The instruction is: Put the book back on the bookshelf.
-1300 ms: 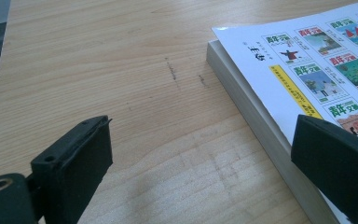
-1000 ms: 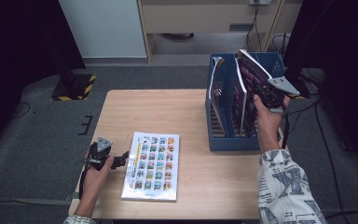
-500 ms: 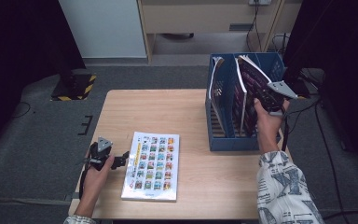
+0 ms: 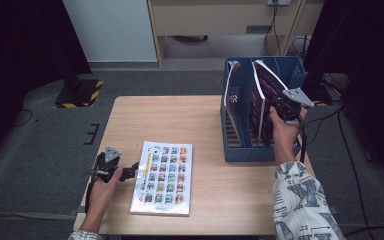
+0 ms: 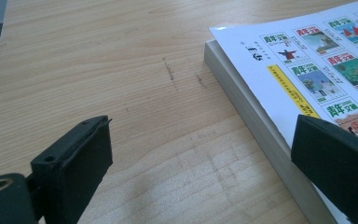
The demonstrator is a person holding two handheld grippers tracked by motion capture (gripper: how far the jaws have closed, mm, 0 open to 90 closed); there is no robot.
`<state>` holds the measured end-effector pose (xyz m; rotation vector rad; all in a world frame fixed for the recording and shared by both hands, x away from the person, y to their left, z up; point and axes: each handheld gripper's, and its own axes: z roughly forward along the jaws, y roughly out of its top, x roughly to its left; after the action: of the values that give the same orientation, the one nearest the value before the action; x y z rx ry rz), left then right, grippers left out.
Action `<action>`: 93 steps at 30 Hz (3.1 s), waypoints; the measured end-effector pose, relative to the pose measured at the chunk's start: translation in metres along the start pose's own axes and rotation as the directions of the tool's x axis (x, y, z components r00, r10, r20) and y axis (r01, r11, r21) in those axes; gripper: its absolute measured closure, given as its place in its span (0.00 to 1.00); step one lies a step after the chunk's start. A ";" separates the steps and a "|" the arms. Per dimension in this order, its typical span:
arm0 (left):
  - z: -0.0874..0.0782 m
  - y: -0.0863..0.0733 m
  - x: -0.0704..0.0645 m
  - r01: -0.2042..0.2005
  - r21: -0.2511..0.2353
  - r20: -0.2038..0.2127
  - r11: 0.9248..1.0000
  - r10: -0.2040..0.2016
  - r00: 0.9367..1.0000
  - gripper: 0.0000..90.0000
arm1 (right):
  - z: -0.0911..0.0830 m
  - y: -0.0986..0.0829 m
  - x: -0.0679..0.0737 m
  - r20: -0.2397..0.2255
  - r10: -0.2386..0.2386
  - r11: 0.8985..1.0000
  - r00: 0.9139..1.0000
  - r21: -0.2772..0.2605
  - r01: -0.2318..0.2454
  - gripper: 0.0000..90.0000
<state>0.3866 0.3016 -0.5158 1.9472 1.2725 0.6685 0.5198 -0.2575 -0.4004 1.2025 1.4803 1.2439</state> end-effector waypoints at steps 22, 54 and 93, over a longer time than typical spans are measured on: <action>0.000 0.000 -0.001 -0.004 0.001 0.000 1.000 0.004 1.000 0.05 | -0.005 -0.008 0.007 -0.058 0.006 1.000 0.998 0.009 -0.005 0.91; 0.000 0.001 0.000 -0.002 -0.003 -0.002 1.000 0.002 1.000 0.05 | -0.009 -0.006 0.014 -0.002 -0.030 1.000 1.000 -0.006 0.030 0.74; 0.000 0.002 -0.005 -0.014 -0.004 0.001 1.000 0.014 1.000 0.05 | -0.062 -0.035 0.030 -0.088 -0.068 0.997 0.994 0.013 0.070 0.87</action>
<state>0.3860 0.2967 -0.5148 1.9547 1.2576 0.6758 0.4490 -0.2409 -0.4263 1.1103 1.5847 1.2538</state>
